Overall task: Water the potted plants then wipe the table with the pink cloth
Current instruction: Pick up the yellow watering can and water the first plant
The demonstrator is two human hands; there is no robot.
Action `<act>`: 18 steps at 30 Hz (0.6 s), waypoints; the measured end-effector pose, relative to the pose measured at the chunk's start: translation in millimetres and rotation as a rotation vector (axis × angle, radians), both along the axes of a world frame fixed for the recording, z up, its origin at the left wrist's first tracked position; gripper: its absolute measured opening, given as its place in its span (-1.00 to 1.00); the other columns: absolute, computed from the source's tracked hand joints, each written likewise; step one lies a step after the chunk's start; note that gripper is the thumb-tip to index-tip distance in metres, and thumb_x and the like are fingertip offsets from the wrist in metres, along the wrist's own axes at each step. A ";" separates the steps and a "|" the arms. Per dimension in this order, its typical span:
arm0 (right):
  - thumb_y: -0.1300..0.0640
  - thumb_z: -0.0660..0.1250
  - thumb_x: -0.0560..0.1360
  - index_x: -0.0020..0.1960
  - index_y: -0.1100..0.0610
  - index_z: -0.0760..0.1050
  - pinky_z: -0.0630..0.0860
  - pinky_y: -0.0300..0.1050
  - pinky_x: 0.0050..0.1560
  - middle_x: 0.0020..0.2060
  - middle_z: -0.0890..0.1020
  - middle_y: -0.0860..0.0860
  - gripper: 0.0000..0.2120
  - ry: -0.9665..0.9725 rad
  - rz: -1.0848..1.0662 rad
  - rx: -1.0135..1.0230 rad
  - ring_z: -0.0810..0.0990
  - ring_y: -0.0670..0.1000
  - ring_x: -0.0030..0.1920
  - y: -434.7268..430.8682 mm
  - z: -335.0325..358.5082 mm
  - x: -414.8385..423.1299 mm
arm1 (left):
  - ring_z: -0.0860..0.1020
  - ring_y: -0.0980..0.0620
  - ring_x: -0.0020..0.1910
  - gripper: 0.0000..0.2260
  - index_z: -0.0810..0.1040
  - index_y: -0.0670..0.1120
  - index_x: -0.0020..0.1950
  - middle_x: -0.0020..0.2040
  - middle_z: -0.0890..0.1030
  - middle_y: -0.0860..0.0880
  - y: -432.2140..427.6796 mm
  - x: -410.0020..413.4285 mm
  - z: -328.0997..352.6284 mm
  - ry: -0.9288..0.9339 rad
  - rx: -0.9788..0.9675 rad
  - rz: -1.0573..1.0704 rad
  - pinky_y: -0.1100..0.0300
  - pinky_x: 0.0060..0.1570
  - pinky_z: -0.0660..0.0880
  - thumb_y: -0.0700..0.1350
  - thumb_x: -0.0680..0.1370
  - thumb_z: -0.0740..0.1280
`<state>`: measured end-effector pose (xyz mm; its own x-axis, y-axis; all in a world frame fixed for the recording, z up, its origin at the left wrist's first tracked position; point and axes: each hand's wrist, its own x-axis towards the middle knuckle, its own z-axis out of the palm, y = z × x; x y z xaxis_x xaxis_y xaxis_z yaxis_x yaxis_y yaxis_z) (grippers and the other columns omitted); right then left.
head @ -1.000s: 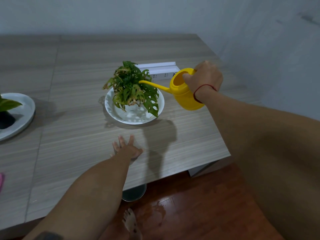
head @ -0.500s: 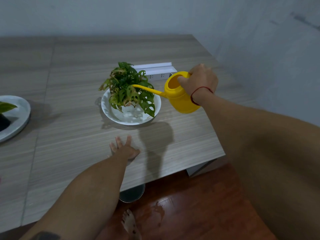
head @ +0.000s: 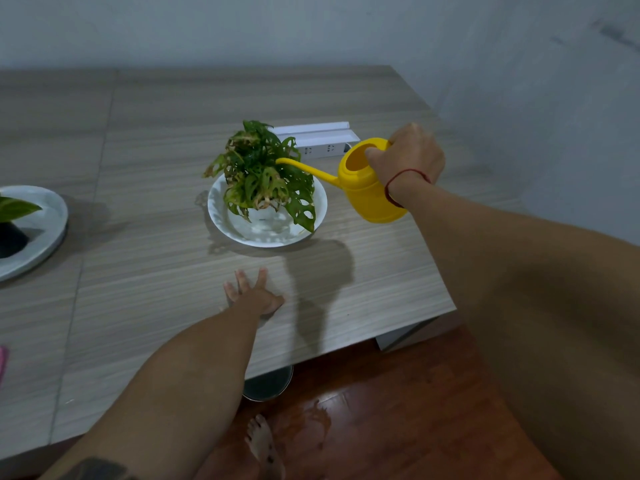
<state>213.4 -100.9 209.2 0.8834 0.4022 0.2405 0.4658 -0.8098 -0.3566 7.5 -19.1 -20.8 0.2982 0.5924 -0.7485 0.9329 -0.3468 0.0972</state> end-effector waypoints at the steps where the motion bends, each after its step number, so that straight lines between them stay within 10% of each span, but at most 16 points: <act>1: -0.09 0.36 0.36 0.00 0.12 0.63 0.40 -0.12 -0.16 -0.02 0.66 0.11 -0.66 0.001 0.003 -0.003 0.62 0.19 0.00 -1.3 -0.4 0.4 | -0.35 -0.24 0.55 -0.21 -0.35 0.18 0.57 0.54 -0.45 -0.14 -0.1 0.1 0.1 -0.002 0.001 -0.004 -0.14 0.54 -0.24 0.35 0.56 0.11; 18: -0.13 0.36 0.34 -0.06 0.13 0.64 0.36 -0.14 -0.22 -0.17 0.60 0.09 -0.64 0.132 -0.017 0.115 0.60 0.14 -0.11 -0.6 -18.7 -9.9 | -0.36 -0.24 0.55 -0.21 -0.35 0.16 0.57 0.54 -0.45 -0.17 1.8 -0.6 -5.3 -0.001 0.025 -0.036 -0.15 0.53 -0.26 0.34 0.57 0.10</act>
<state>203.5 -101.5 190.5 0.9167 0.3636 0.1660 0.3957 -0.7673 -0.5046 6.9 -17.3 -26.2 0.3205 0.5999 -0.7331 0.9198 -0.3822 0.0894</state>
